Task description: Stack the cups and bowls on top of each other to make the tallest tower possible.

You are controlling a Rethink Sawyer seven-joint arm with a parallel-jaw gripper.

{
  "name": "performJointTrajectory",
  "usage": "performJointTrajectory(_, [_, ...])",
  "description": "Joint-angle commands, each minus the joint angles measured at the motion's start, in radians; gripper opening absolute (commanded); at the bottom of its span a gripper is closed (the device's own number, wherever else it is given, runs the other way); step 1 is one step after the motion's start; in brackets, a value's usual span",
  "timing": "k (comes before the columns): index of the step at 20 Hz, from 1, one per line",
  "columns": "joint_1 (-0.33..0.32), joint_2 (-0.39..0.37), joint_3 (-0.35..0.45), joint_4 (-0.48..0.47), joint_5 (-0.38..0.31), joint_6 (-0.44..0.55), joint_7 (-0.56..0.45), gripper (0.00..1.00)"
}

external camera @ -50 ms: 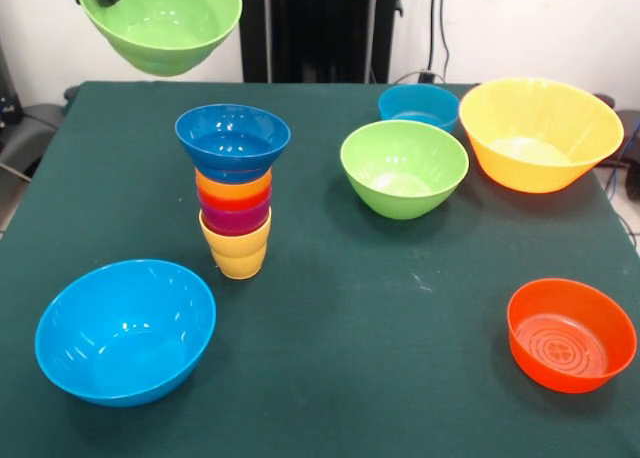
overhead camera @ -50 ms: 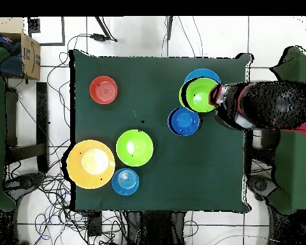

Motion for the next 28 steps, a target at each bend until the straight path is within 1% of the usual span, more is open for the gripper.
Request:
performJointTrajectory(1, [0.042, 0.031, 0.019, 0.101, 0.004, -0.066, -0.104, 0.0])
performJointTrajectory(11, [0.05, 0.042, 0.023, 0.106, 0.001, -0.111, -0.086, 0.0])
performJointTrajectory(12, [0.048, 0.038, 0.025, 0.119, 0.001, -0.126, -0.08, 0.0])
performJointTrajectory(21, [0.061, 0.039, 0.021, 0.113, 0.009, -0.139, -0.064, 0.0])
performJointTrajectory(28, [0.081, 0.033, 0.013, 0.12, 0.017, -0.165, -0.033, 0.0])
